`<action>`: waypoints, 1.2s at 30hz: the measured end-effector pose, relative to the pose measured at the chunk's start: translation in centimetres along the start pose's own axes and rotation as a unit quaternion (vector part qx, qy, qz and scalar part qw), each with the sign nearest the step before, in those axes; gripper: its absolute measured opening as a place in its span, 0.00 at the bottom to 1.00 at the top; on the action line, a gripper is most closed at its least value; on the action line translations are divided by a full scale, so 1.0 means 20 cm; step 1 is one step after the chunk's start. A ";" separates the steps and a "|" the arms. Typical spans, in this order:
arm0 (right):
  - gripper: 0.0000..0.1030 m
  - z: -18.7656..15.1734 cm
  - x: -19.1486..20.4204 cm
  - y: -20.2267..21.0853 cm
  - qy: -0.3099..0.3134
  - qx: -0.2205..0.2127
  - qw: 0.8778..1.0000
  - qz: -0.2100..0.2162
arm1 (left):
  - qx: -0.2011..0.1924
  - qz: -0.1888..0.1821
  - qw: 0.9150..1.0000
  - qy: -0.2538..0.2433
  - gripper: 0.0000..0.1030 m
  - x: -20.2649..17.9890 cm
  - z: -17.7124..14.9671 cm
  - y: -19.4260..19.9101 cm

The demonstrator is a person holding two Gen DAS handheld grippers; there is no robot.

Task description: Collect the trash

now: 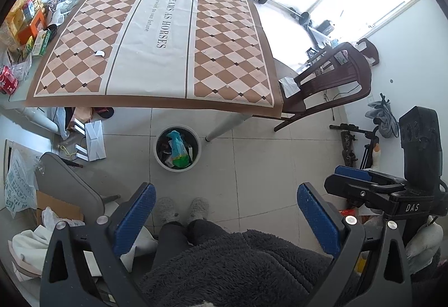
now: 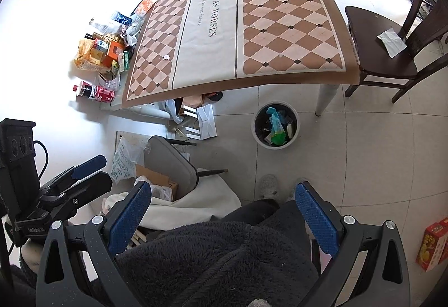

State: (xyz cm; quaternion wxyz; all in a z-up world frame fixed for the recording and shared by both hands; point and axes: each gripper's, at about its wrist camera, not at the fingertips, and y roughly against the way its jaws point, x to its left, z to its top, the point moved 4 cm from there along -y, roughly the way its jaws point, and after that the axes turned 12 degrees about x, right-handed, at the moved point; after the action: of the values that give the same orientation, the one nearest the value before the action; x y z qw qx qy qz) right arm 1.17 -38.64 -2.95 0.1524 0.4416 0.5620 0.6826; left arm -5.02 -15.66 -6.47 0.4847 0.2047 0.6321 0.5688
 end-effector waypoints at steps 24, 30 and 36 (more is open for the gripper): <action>1.00 -0.06 -0.02 0.02 0.005 0.009 1.000 0.004 | 0.002 0.017 1.000 -0.012 1.00 -0.06 0.01 -0.01; 1.00 -0.06 -0.03 0.02 0.004 0.009 1.000 0.006 | 0.002 0.016 1.000 -0.012 1.00 -0.07 0.01 -0.01; 1.00 -0.06 -0.03 0.02 0.005 0.008 1.000 0.005 | 0.003 0.018 1.000 -0.018 1.00 -0.08 -0.01 -0.01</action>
State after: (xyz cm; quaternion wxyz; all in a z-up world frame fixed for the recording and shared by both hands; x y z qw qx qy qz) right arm 0.68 -39.96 -2.82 0.1424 0.4426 0.5660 0.6808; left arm -4.39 -17.10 -6.08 0.4852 0.2275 0.6213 0.5717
